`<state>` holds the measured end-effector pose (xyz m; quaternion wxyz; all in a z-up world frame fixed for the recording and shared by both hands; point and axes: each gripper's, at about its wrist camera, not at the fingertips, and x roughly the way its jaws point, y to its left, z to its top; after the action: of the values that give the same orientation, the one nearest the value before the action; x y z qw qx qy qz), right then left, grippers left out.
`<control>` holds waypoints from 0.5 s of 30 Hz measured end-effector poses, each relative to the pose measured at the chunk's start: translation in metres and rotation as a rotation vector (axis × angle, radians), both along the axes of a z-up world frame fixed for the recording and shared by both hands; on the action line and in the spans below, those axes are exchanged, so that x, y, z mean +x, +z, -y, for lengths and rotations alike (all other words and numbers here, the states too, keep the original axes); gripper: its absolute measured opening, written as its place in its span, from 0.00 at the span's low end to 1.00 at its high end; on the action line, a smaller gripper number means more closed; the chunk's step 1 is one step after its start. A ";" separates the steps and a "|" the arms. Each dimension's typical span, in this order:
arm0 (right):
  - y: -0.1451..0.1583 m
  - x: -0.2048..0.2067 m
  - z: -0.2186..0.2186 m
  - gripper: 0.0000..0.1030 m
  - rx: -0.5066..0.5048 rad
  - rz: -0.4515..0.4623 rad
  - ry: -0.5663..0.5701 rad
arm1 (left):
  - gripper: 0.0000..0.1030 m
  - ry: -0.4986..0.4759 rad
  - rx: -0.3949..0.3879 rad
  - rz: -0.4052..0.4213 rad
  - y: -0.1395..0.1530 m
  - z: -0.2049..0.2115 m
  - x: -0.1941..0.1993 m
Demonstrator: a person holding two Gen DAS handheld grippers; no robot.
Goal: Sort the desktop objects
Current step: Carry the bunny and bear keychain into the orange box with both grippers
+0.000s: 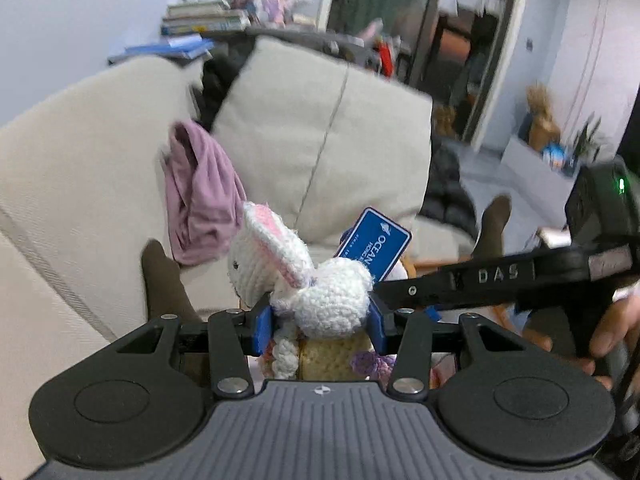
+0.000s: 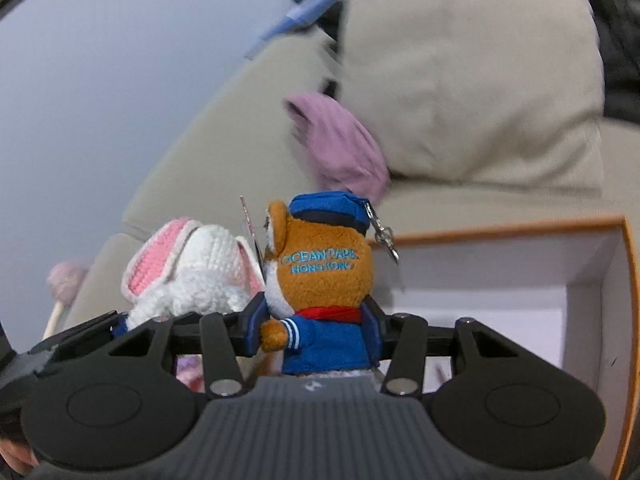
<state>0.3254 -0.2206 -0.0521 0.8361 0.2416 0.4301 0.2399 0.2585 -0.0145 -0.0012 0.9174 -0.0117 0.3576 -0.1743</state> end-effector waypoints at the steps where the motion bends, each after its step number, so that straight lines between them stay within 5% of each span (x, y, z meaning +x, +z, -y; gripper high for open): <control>1: -0.008 0.003 0.004 0.49 0.010 -0.023 -0.004 | 0.51 -0.014 0.014 -0.016 -0.009 0.004 0.004; 15: -0.078 0.052 -0.006 0.49 -0.039 -0.252 -0.020 | 0.52 -0.096 0.254 -0.124 -0.080 0.034 0.046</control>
<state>0.3778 -0.2147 -0.1297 0.7822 0.2579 0.5340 0.1911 0.3043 -0.0490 -0.0811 0.8782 0.1107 0.4330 -0.1705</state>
